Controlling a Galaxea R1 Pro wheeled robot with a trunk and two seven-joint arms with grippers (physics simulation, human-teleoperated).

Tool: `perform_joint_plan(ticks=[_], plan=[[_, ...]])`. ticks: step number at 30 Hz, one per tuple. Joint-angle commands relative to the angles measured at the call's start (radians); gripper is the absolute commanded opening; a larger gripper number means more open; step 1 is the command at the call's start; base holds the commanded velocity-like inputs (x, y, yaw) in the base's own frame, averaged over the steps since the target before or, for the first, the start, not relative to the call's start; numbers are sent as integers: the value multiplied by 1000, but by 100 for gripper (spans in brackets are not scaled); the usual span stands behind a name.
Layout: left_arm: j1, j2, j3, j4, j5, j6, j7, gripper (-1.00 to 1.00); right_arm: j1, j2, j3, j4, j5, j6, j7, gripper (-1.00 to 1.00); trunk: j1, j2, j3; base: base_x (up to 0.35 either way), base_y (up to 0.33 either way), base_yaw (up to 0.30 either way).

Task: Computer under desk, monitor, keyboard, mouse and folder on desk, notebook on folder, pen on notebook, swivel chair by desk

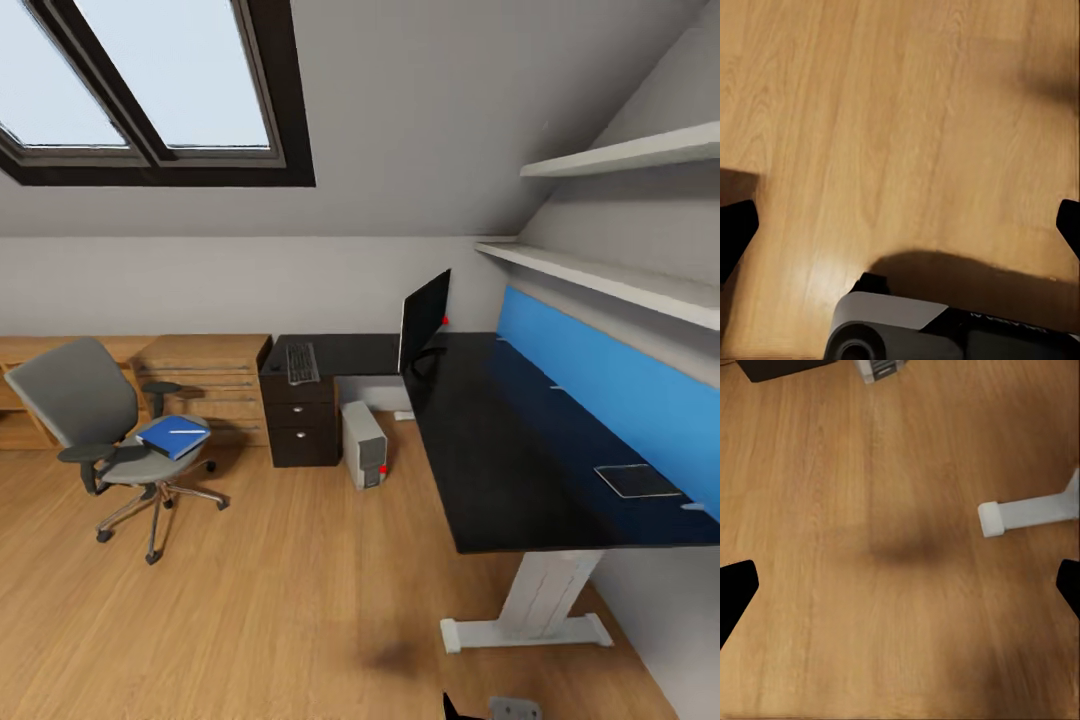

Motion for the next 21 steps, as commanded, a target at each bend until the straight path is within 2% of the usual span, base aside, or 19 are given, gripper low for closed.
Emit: perform_joint_plan(ticks=[1, 8, 13, 21], plan=[[-1, 1, -5, -2, 7, 3, 8, 100, -1, 0, 5, 2, -11, -4, 4, 100, -4, 5, 1, -260, -259, -228], [0, 1, -5, -2, 7, 3, 8, 100, -1, 0, 5, 2, -11, -5, 4, 100, -31, 54, 23, -259, -260, -239], [-1, 1, -5, -2, 7, 3, 8, 100, -1, 0, 5, 2, -11, -5, 4, 100, -50, 89, 39, -258, -260, -100], [-1, 1, -5, -2, 7, 3, 8, 100, -1, 0, 5, 3, -11, -5, 4, 100, -50, 89, 39, -257, -260, -20]])
